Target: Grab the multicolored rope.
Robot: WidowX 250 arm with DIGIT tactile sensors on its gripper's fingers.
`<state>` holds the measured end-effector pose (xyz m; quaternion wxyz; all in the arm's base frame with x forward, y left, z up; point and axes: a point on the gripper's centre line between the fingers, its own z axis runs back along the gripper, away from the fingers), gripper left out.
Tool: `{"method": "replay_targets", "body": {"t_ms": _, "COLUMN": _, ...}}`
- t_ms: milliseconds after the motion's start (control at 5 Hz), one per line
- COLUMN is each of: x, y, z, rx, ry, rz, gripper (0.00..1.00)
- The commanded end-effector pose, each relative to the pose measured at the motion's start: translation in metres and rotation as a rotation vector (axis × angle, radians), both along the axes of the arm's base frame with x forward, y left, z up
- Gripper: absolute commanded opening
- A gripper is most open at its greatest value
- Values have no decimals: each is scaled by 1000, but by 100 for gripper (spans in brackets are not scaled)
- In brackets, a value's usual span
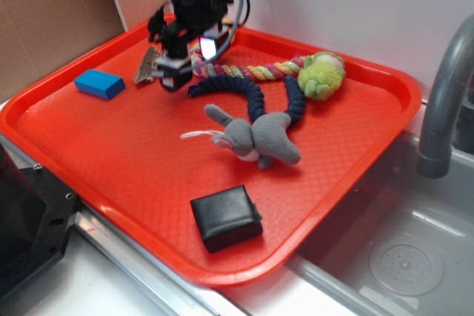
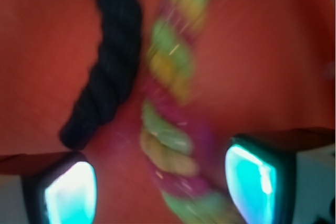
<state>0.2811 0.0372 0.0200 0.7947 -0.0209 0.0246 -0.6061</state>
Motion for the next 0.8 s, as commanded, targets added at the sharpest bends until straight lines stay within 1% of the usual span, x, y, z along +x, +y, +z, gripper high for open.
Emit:
{"method": "replay_targets", "body": {"t_ms": 0, "x": -38, "y": -2, "z": -18, "rx": 32, "ry": -27, "rz": -5, "gripper": 0}}
{"method": "replay_targets", "body": {"t_ms": 200, "x": -56, "y": -2, "z": -19, "rx": 12, "ry": -37, "rz": -2, "gripper": 0}}
{"method": "replay_targets", "body": {"t_ms": 400, "x": -72, "y": -1, "z": -13, "rx": -4, "ry": -66, "rz": 11, "gripper": 0}}
{"method": "replay_targets", "body": {"t_ms": 600, "x": -86, "y": -3, "z": -2, "rx": 21, "ry": -99, "rz": 40, "gripper": 0}}
